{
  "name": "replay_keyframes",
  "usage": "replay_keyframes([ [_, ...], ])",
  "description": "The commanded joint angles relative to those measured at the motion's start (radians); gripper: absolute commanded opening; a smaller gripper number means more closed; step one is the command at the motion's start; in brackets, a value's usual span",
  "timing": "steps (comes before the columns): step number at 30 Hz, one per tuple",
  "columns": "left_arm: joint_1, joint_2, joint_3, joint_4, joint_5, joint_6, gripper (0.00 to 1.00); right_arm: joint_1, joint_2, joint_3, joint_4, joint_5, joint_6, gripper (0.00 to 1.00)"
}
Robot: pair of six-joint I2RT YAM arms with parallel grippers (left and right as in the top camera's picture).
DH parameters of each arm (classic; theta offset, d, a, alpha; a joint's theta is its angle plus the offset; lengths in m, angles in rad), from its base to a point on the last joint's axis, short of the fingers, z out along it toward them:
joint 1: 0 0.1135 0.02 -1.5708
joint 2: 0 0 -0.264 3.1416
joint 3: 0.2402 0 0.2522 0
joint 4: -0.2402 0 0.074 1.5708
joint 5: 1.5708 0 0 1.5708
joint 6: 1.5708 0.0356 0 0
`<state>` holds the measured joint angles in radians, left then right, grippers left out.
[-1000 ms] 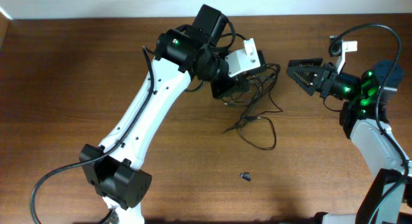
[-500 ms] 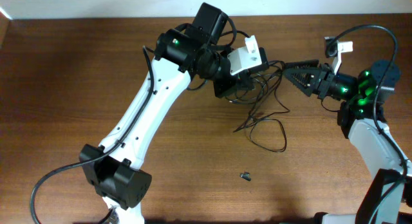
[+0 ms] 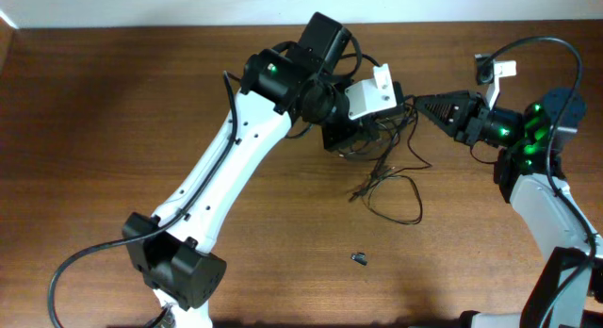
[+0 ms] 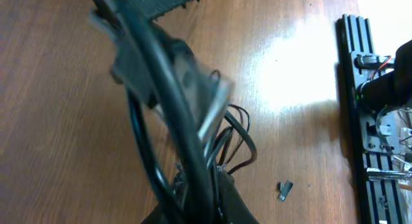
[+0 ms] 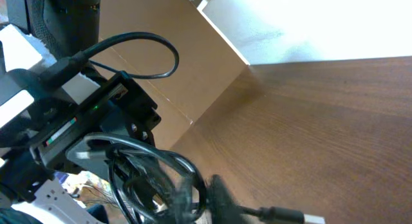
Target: Untangle cables
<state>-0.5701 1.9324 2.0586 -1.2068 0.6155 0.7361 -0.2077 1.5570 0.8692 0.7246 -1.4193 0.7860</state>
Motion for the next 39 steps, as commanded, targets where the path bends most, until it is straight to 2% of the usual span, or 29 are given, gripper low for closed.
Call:
replay_keyframes([
  [1,-0.003,-0.014,-0.003,0.002,-0.035,-0.006,0.0,0.007,0.003,0.006,0.005,-0.006,-0.003,0.04],
  [4,-0.003,-0.014,-0.003,0.002,-0.091,-0.018,0.0,0.005,0.003,0.006,0.005,0.001,-0.003,0.04],
  [8,-0.002,-0.014,-0.003,0.002,-0.093,-0.026,0.0,0.005,0.003,0.006,0.004,0.013,0.006,0.04],
  [12,0.002,-0.014,-0.003,0.002,-0.199,-0.079,0.0,0.003,0.003,0.006,0.0,0.031,0.008,0.04],
  [13,0.008,-0.014,-0.003,0.002,-0.214,-0.101,0.0,0.003,0.003,0.006,-0.03,0.058,0.008,0.04],
  [17,0.05,-0.014,-0.003,0.003,-0.224,-0.193,0.0,0.003,0.003,0.006,-0.336,0.289,0.008,0.04],
  [20,0.056,-0.014,-0.003,0.002,-0.224,-0.202,0.0,0.003,0.003,0.006,-0.512,0.417,0.029,0.04],
  [25,0.056,-0.014,-0.003,0.003,-0.224,-0.201,0.03,0.004,0.003,0.006,-0.539,0.399,0.031,0.04],
  [27,0.056,-0.014,-0.003,0.003,-0.223,-0.201,0.1,0.005,0.003,0.006,-0.484,0.325,-0.013,0.08],
  [28,0.056,-0.014,-0.003,0.003,-0.221,-0.201,0.2,0.005,0.003,0.006,-0.391,0.235,-0.023,0.23],
  [29,0.056,-0.014,-0.003,0.003,-0.22,-0.201,0.55,0.005,0.003,0.006,-0.308,0.173,-0.023,0.47],
  [30,0.056,-0.014,-0.003,0.006,-0.22,-0.201,0.99,0.005,0.003,0.006,-0.235,0.124,-0.021,0.64],
  [33,0.056,-0.014,-0.003,0.019,-0.22,-0.201,0.99,0.005,0.003,0.006,-0.159,0.067,-0.019,0.84],
  [39,0.042,-0.014,-0.003,0.06,-0.221,-0.201,0.99,0.005,0.003,0.006,-0.16,0.064,-0.019,0.9],
])
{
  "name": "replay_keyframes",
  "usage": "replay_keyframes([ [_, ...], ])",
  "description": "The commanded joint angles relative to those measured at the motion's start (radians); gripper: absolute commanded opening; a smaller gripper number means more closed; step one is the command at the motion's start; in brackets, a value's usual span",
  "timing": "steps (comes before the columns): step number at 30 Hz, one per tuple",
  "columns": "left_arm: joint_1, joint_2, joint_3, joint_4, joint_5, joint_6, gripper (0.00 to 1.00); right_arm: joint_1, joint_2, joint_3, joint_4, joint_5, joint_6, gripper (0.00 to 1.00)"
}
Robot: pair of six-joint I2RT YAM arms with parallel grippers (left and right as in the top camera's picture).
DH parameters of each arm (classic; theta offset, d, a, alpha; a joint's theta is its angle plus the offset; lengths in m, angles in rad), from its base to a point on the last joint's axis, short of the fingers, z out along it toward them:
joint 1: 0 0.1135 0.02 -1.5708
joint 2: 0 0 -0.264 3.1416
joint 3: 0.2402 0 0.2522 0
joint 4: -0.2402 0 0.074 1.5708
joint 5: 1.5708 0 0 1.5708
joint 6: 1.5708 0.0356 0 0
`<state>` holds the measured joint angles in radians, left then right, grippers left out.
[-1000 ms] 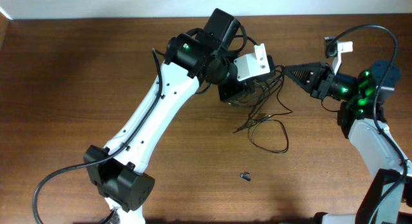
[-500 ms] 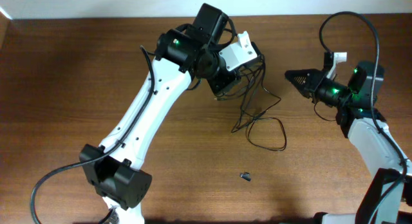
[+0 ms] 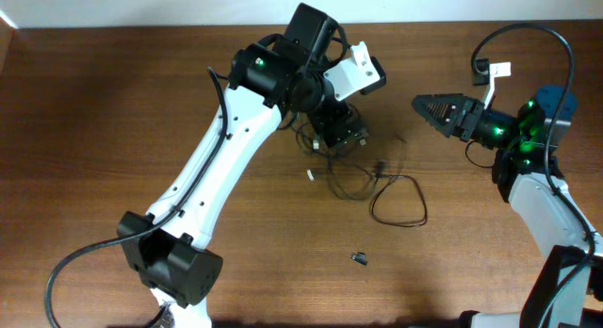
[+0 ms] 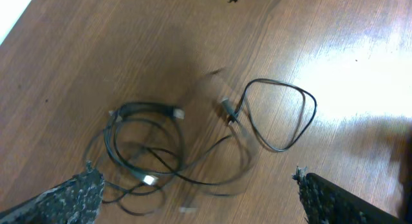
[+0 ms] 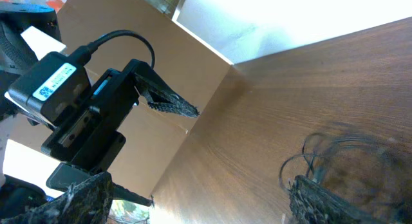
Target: Untangle cables
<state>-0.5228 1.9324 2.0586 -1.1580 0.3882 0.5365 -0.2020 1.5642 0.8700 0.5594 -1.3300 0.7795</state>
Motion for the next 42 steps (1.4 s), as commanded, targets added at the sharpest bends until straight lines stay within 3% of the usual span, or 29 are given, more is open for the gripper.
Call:
replay_keyframes([
  [1,0.002,-0.014,-0.003,0.01,-0.006,-0.002,0.99,0.0,-0.004,0.006,0.004,-0.025,-0.013,0.92],
  [4,0.021,-0.014,-0.003,-0.003,-0.101,-0.003,0.99,0.0,-0.004,0.005,-0.014,-0.024,-0.013,0.98],
  [7,0.053,-0.014,-0.003,-0.001,-0.22,-0.087,0.99,0.0,-0.004,0.005,-0.092,-0.02,-0.073,0.99],
  [11,0.159,-0.014,-0.003,0.026,-0.229,-0.256,0.99,0.0,-0.004,0.005,-0.277,0.128,-0.096,0.99],
  [15,0.257,-0.014,-0.004,0.021,-0.228,-0.279,0.99,0.0,-0.004,0.005,-0.431,0.262,-0.096,0.99],
  [22,0.288,-0.014,-0.004,0.021,-0.229,-0.278,0.99,0.0,-0.004,0.006,-0.437,0.401,-0.096,0.99],
  [42,0.288,-0.014,-0.004,0.024,-0.229,-0.278,0.99,-0.001,-0.004,0.005,-0.437,0.405,-0.096,0.99],
])
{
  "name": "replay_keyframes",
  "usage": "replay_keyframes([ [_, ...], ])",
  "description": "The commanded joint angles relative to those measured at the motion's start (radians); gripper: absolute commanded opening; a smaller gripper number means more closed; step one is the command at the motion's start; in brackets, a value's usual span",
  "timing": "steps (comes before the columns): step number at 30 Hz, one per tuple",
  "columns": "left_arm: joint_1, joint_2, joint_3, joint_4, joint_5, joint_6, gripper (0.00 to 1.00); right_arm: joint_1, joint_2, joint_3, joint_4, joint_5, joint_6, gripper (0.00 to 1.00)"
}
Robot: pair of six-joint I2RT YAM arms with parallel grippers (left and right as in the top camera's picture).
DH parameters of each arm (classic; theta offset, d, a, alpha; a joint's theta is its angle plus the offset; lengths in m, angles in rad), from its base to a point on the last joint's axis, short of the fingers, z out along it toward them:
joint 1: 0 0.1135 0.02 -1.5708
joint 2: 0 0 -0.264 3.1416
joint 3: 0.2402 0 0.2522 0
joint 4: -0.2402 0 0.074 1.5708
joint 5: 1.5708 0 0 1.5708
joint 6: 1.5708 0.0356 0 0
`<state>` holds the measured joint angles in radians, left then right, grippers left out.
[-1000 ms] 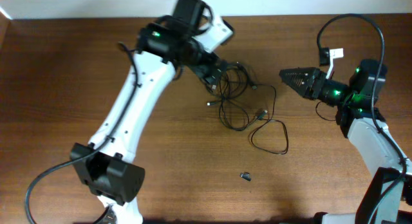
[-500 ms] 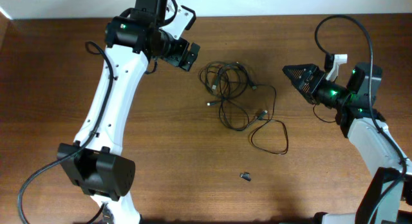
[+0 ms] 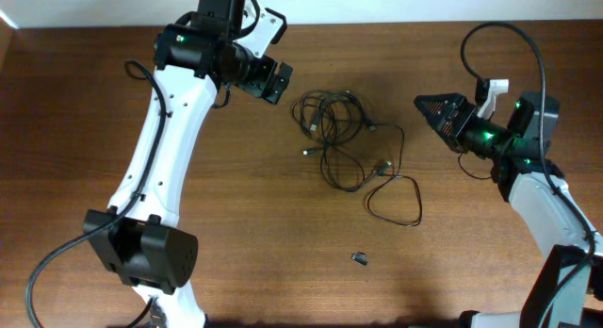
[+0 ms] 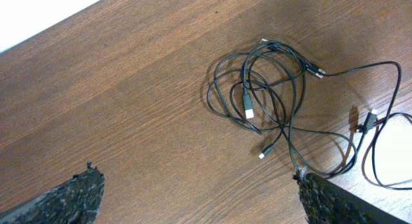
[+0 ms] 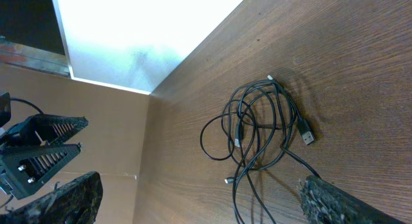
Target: Untangle cables
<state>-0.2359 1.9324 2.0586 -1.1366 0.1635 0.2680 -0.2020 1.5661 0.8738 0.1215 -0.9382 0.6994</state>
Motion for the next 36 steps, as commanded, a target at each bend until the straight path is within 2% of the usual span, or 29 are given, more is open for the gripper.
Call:
replay_keyframes([
  [1,0.002,-0.014,-0.004,0.005,-0.004,-0.01,0.99,-0.001,-0.006,0.002,0.001,0.013,-0.016,0.99],
  [6,-0.006,0.002,-0.016,0.035,0.04,-0.017,0.99,-0.001,-0.006,0.002,0.001,0.013,-0.016,0.99],
  [11,-0.042,0.164,-0.017,0.077,0.042,-0.017,0.99,-0.001,-0.006,0.002,0.001,0.013,-0.016,0.99],
  [15,-0.095,0.301,-0.017,0.233,0.042,-0.018,0.99,-0.001,-0.006,0.002,0.001,0.013,-0.016,0.99],
  [20,-0.174,0.393,-0.017,0.405,0.036,-0.017,0.99,-0.001,-0.006,0.002,0.001,0.013,-0.015,0.99],
  [23,-0.204,0.442,-0.017,0.475,-0.05,-0.017,0.99,-0.001,-0.006,0.002,0.001,0.013,-0.016,0.99],
  [29,-0.208,0.517,-0.017,0.542,-0.056,-0.006,0.99,-0.001,-0.006,0.002,0.001,0.013,-0.016,0.99],
  [31,-0.206,0.534,-0.017,0.569,-0.056,-0.006,0.7,-0.001,-0.006,0.002,0.001,0.013,-0.016,0.99],
  [35,-0.209,0.56,-0.017,0.595,-0.056,-0.006,0.53,-0.001,-0.006,0.002,0.001,0.013,-0.016,0.99],
  [36,-0.209,0.56,-0.017,0.602,-0.056,-0.006,0.52,-0.001,-0.006,0.002,0.001,0.013,-0.016,0.99],
])
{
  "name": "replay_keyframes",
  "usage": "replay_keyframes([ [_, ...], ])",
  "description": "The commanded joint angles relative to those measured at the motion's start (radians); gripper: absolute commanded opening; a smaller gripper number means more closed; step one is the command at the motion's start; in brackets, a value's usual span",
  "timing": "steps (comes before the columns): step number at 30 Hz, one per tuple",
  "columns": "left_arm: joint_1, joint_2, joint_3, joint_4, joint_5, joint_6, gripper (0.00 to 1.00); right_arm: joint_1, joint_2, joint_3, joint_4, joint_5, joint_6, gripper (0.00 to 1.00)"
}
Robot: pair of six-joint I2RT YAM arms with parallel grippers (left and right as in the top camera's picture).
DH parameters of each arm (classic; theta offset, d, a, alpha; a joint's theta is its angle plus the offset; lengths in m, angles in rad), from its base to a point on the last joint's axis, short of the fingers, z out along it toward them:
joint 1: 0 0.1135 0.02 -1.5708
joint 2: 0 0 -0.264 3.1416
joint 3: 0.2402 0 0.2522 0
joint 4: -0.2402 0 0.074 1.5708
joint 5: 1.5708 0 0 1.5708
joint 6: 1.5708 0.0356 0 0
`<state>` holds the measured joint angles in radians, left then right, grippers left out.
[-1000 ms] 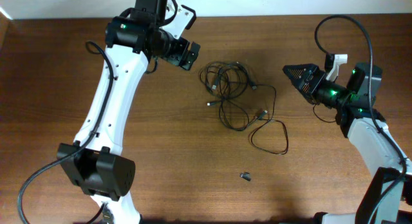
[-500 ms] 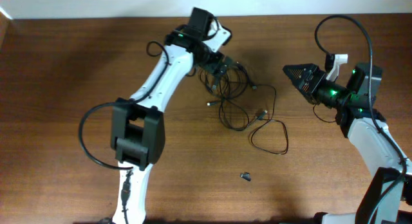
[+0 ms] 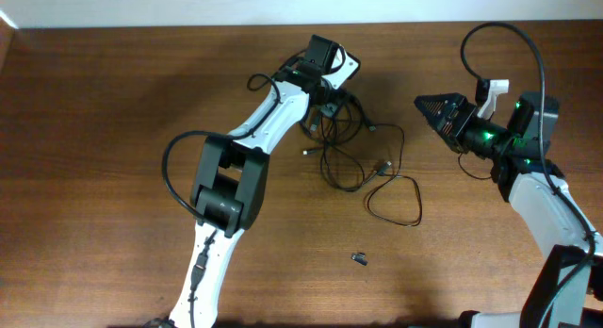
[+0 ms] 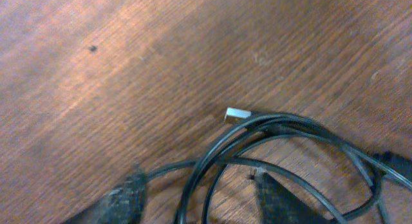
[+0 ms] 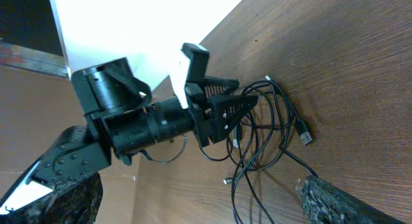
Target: Untangle cables
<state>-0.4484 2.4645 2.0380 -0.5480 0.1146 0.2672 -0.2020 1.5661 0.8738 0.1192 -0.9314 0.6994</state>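
A tangle of thin black cables (image 3: 344, 130) lies on the wooden table, with a separate loop (image 3: 396, 201) trailing to its lower right. My left gripper (image 3: 330, 109) is down on the tangle's upper left part. In the left wrist view it (image 4: 198, 179) is open, its fingers (image 4: 125, 198) astride two or three black strands (image 4: 212, 159); a silver plug (image 4: 237, 112) lies just ahead. My right gripper (image 3: 424, 106) hangs open, right of the tangle and clear of it. From the right wrist the cables (image 5: 257, 140) and the left gripper (image 5: 219, 114) show beyond it (image 5: 199, 185).
A small dark piece (image 3: 360, 259) lies on the table (image 3: 113, 177) below the cables. The left arm (image 3: 273, 121) stretches diagonally from the front left up to the tangle. The table's back edge meets a white wall (image 3: 141, 3).
My left gripper was open, up and to the left of the tangle; now it is down on the tangle's upper left with strands between its fingers. The right arm and cables have not moved.
At first my left gripper had the bundle gathered up, with the right gripper close against it. Then both grippers were open and the cables lay loose on the table. The left arm then stood back at the left, and now it is down on the tangle again.
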Motion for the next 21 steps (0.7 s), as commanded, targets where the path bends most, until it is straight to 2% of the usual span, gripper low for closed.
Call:
replay_keyframes([
  [1,0.003,0.027,0.003,0.017,-0.007,-0.005,0.51,-0.001,-0.006,0.002,0.003,0.006,-0.015,0.99],
  [4,0.003,0.027,0.003,0.017,-0.008,-0.005,0.48,-0.001,-0.006,0.002,0.003,0.006,-0.016,0.99],
  [5,0.003,0.027,0.003,0.016,-0.008,-0.005,0.4,-0.001,-0.006,0.002,0.003,0.006,-0.015,0.99],
  [7,0.003,0.027,0.003,0.017,-0.007,-0.005,0.33,-0.001,-0.006,0.002,0.003,0.006,-0.016,0.99],
  [8,0.003,0.027,0.003,0.017,-0.007,-0.005,0.26,-0.001,-0.006,0.002,0.003,0.006,-0.016,0.99],
  [10,0.003,0.027,0.003,0.017,-0.007,-0.005,0.01,-0.001,-0.006,0.002,0.003,0.006,-0.016,0.99],
  [16,0.004,0.026,0.02,0.02,0.0,-0.026,0.0,-0.001,-0.006,0.002,0.003,0.006,-0.016,0.99],
  [19,0.01,-0.024,0.074,-0.068,0.01,-0.114,0.0,-0.001,-0.006,0.002,0.003,0.006,-0.016,0.99],
  [21,0.02,-0.106,0.088,-0.128,0.077,-0.179,0.0,-0.001,-0.006,0.002,0.003,0.006,-0.016,0.99],
])
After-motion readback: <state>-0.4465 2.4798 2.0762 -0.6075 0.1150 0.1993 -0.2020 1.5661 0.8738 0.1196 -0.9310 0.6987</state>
